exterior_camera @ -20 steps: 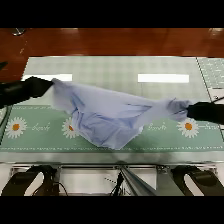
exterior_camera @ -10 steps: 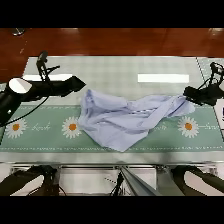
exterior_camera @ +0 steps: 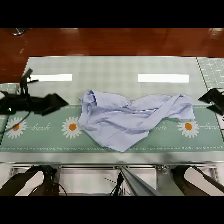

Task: Fold the shirts.

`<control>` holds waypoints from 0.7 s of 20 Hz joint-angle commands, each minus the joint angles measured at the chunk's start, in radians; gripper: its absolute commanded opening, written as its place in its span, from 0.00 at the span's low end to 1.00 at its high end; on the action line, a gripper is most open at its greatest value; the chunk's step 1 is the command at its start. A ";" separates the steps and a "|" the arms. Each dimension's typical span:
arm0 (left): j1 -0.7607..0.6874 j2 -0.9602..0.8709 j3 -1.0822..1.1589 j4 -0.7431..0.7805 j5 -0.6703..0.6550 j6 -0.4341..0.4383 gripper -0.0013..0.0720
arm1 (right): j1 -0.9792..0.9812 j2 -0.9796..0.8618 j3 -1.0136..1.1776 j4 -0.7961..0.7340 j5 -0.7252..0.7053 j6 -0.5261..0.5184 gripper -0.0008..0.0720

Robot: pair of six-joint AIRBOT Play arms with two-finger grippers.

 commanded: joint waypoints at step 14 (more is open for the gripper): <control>-0.554 -0.131 -0.444 -0.595 0.360 0.107 0.97 | -0.038 0.164 -0.385 0.323 -0.071 -0.200 0.86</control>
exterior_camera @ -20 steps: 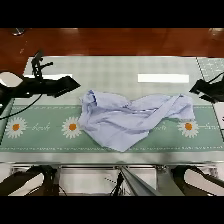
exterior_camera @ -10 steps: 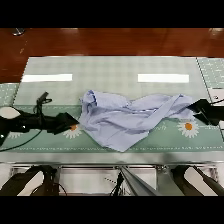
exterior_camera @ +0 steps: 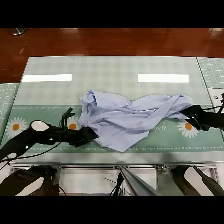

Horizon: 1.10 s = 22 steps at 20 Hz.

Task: Fold the shirts.

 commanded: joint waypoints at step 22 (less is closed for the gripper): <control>-0.071 -0.116 0.162 -0.253 0.164 0.202 0.04 | 0.286 -0.351 0.127 0.219 -0.159 -0.063 0.85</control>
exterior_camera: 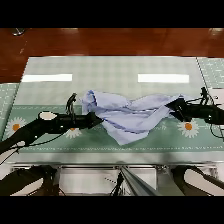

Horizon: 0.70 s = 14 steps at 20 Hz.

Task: Fold the shirts.

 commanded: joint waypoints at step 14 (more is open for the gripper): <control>0.452 0.203 0.785 0.000 -0.131 0.018 0.04 | 0.164 -0.057 1.307 -0.230 0.248 0.151 0.05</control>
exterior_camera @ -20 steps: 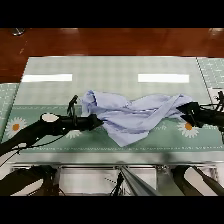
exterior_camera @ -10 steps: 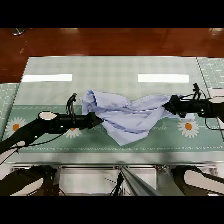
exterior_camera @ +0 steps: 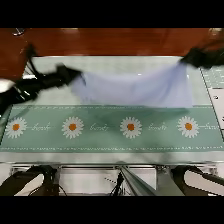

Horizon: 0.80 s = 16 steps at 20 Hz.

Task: Fold the shirts.

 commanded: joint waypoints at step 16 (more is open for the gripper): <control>0.187 0.411 1.046 0.855 -0.238 -0.315 0.04 | 0.004 0.558 0.677 -0.174 0.253 0.052 0.05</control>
